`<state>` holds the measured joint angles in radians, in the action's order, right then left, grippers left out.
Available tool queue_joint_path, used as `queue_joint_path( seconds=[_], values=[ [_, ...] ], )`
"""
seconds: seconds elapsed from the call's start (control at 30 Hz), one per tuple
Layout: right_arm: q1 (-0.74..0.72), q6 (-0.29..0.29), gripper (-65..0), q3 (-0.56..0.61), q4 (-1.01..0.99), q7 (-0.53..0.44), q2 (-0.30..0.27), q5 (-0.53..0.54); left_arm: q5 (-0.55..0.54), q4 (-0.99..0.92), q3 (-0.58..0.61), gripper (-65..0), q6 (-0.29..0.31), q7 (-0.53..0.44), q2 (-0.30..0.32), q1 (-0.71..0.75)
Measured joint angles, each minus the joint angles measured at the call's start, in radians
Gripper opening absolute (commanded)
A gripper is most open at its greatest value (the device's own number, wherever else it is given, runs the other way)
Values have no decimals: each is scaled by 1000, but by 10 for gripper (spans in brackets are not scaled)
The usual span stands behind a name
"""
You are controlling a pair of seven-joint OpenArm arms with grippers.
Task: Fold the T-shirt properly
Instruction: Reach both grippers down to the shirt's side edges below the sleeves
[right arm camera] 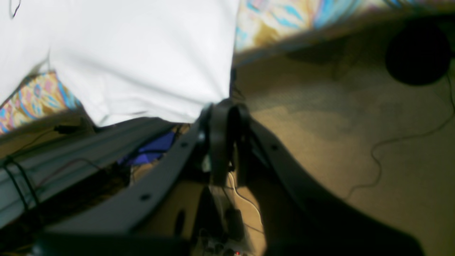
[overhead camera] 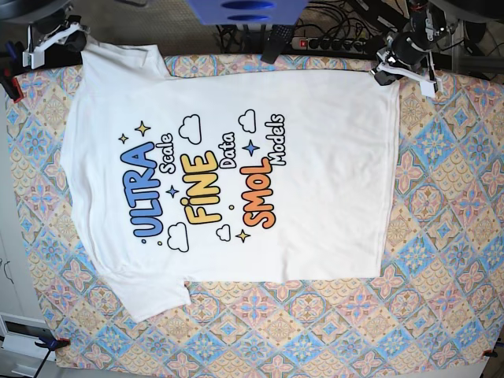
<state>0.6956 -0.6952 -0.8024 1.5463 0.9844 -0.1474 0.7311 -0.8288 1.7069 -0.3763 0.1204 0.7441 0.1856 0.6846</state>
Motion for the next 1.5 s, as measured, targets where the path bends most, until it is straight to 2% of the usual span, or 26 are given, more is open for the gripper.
queue_joint_path(
  seconds=[0.2,0.5,0.73,0.97,1.13,1.3,1.5],
  values=[
    [6,0,-626,-7,19,0,0,-1,-2,7,0,-650,0,0,0,17],
    [42,0,-626,-9,231,5,33,-3,-7,13,-2,-650,-1,0,0,44],
    [39,0,-626,-10,249,6,29,-5,-10,144,-8,-650,3,-8,1,31],
    [-152,0,-626,-6,247,-1,31,-7,-2,145,-8,-650,-3,1,-3,-61],
    [-212,-1,-626,-5,240,14,31,-19,2,143,-8,-650,-3,0,-3,-140],
    [-308,0,-626,11,239,4,28,-117,5,126,-3,-650,-1,7,-3,-213],
    [-426,0,-626,73,166,11,29,-220,3,-6,-2,-650,-2,3,-3,-316]
  ],
)
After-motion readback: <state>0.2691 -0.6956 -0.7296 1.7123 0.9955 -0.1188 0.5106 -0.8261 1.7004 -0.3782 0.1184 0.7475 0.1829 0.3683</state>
